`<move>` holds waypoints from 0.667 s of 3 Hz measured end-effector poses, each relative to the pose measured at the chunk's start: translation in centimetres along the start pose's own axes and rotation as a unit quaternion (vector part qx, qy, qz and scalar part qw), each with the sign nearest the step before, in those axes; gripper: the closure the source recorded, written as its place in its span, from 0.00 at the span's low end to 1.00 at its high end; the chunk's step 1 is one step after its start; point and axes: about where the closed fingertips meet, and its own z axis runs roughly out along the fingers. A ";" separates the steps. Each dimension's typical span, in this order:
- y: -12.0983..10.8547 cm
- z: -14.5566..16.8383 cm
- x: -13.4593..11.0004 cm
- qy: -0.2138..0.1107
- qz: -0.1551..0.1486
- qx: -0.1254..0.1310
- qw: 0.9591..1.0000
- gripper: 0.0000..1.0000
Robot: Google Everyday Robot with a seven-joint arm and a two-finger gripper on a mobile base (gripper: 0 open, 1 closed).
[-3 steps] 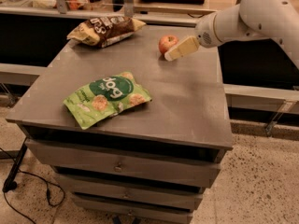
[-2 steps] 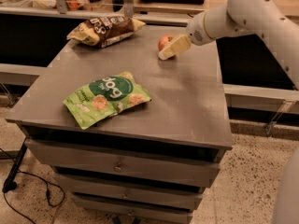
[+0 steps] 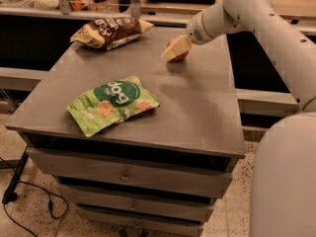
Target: Move apple near brown chip bag
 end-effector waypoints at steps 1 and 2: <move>-1.5 0.5 1.2 0.017 0.009 0.010 1.000 0.00; -2.4 0.5 2.1 0.028 0.013 0.016 0.999 0.17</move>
Offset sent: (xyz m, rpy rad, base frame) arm 0.0236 -0.0426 -0.0133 -0.0576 0.0288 -0.0828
